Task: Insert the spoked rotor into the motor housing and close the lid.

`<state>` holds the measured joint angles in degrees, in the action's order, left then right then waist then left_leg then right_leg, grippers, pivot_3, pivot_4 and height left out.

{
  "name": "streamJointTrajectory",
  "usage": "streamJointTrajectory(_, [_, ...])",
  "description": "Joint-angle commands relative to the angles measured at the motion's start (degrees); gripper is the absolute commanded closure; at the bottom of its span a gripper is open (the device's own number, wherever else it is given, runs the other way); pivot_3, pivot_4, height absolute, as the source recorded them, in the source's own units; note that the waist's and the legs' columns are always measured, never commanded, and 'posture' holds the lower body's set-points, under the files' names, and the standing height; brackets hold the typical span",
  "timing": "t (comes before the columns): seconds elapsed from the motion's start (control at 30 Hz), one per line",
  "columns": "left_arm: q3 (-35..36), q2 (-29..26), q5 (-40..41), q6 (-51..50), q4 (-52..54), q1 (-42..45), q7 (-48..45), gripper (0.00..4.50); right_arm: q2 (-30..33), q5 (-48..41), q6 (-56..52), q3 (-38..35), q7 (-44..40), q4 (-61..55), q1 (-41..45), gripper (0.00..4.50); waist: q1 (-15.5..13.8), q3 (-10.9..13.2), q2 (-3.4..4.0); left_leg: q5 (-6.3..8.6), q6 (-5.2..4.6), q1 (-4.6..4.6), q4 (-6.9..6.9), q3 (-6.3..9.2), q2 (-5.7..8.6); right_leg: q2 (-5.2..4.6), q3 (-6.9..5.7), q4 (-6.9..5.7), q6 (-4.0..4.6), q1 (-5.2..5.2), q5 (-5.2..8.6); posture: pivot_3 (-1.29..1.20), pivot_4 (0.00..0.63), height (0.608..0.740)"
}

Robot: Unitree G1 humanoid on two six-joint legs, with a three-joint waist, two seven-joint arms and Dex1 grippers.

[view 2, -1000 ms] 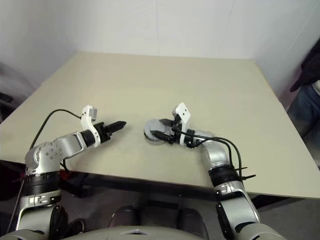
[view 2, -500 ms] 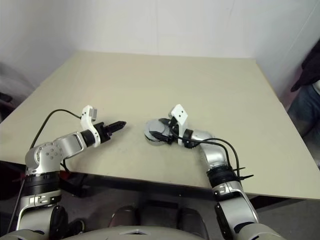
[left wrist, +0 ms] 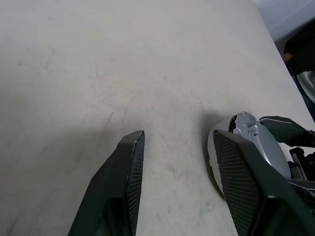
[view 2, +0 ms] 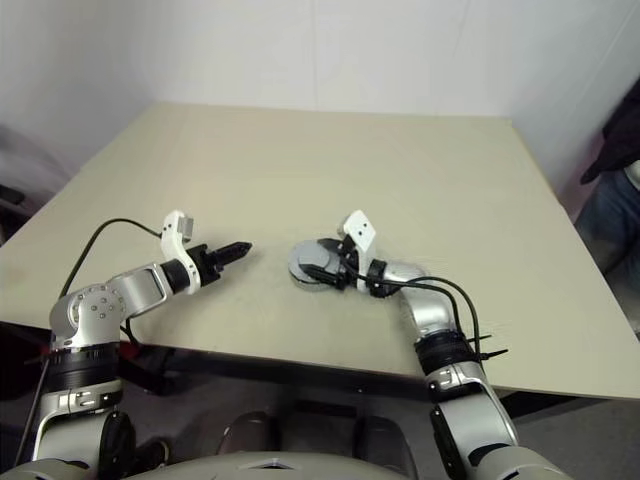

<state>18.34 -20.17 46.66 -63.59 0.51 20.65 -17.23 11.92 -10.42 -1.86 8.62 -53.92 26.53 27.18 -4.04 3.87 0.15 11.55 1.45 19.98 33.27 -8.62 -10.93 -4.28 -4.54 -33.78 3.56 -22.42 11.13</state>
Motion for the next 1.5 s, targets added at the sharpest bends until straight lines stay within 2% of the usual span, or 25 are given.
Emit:
streamJointTrajectory(0.03, [0.87,-0.58,0.44,0.48,1.86,0.90,-0.31,2.16,0.37,0.69,0.84,0.52,-0.87,2.14,-0.02,1.30,-0.01,0.00,0.00,0.00,0.00,-0.02,0.00,0.00,0.00,0.00,0.00,0.01,-0.01,0.04,0.00,0.00,0.000,0.740])
streamJointTrajectory(0.5, [0.71,-0.56,0.38,0.59,1.83,1.11,-0.39,2.16,0.76,2.00,1.81,0.78,-0.73,5.06,0.62,1.30,-0.03,-0.03,-0.04,0.00,0.00,-0.03,0.01,0.00,0.00,0.00,-0.01,0.01,-0.01,0.20,0.01,0.00,0.000,0.740])
streamJointTrajectory(0.67, [0.90,-0.56,0.56,0.42,2.18,1.11,-0.20,2.16,0.83,3.41,3.31,1.41,0.10,7.21,1.04,1.30,-0.01,-0.06,-0.07,-0.01,0.02,-0.20,0.01,0.02,0.00,0.00,-0.01,0.00,-0.32,0.37,0.19,0.00,0.000,0.740])
streamJointTrajectory(0.87, [0.94,-0.45,0.59,0.45,2.28,1.15,-0.11,2.16,0.92,5.97,6.45,2.42,3.18,10.48,2.25,1.30,0.02,-0.11,-0.13,-0.03,0.05,-0.38,0.01,0.02,-0.01,0.00,-0.01,0.00,-0.35,0.50,0.20,0.00,0.000,0.740])
streamJointTrajectory(1.23, [1.03,0.09,0.95,0.35,2.27,1.57,0.07,2.16,1.10,6.22,7.32,2.95,3.20,11.22,2.57,1.30,0.03,-0.13,-0.17,-0.04,0.06,-0.88,0.01,0.08,0.00,-0.01,0.00,0.04,-0.39,0.87,0.22,0.00,0.000,0.740])
streamJointTrajectory(1.47, [1.57,10.86,4.69,-0.76,-3.40,9.60,3.87,2.16,1.30,6.04,6.26,3.09,2.97,9.91,2.25,1.30,0.00,-0.14,-0.19,-0.04,0.06,-0.86,0.01,0.06,0.02,-0.02,0.00,0.12,-0.39,0.94,0.22,0.00,0.000,0.740])
streamJointTrajectory(1.5, [1.23,12.98,4.68,-0.34,-5.83,11.58,4.11,2.34,1.28,6.04,6.05,3.19,2.96,9.63,2.20,1.30,0.00,-0.14,-0.19,-0.04,0.06,-0.85,0.01,0.06,0.02,-0.02,0.00,0.13,-0.39,0.94,0.22,0.00,0.000,0.740])
